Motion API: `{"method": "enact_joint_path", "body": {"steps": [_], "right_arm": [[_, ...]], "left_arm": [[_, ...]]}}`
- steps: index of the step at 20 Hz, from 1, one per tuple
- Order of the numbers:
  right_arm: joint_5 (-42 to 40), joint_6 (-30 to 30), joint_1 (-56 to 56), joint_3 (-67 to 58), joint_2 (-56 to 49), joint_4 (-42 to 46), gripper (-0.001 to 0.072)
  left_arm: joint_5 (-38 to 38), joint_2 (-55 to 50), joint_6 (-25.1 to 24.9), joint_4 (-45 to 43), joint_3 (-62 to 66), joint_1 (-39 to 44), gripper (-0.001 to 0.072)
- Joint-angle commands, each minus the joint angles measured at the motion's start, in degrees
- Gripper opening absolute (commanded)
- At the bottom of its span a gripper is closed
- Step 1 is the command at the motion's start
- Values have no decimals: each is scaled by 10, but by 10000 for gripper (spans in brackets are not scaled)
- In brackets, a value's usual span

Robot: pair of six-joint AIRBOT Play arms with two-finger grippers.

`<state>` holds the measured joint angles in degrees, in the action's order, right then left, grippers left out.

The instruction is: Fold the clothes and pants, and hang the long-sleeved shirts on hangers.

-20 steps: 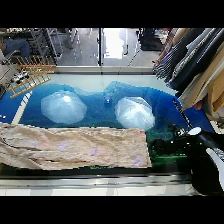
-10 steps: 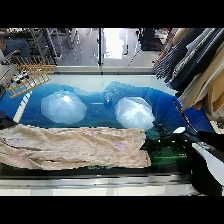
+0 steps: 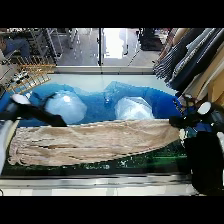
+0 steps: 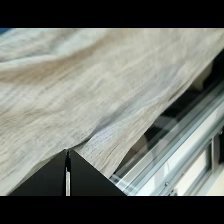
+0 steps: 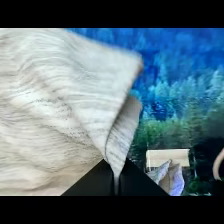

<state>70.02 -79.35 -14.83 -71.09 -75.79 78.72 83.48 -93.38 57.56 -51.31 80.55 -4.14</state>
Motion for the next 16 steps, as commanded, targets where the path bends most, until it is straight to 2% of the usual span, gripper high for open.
{"method": "enact_joint_path", "body": {"steps": [1,4,5,10,13,16], "right_arm": [[71,-27,36,-79,16,-21,13],[62,-53,150,-85,16,-106,13],[43,-69,207,-82,14,-111,13],[-113,-115,455,-74,-51,-115,13],[-173,-110,551,-75,-153,-157,14],[-196,-36,602,-90,-243,-247,14]], "left_arm": [[-91,-9,-15,-1,-61,118,12],[-98,-40,-12,-1,-65,157,12],[-99,-48,1,-1,-65,158,13],[-75,-9,33,-22,-64,90,12],[-54,47,40,-22,-64,20,13],[-39,82,39,-22,-64,-37,13]]}}
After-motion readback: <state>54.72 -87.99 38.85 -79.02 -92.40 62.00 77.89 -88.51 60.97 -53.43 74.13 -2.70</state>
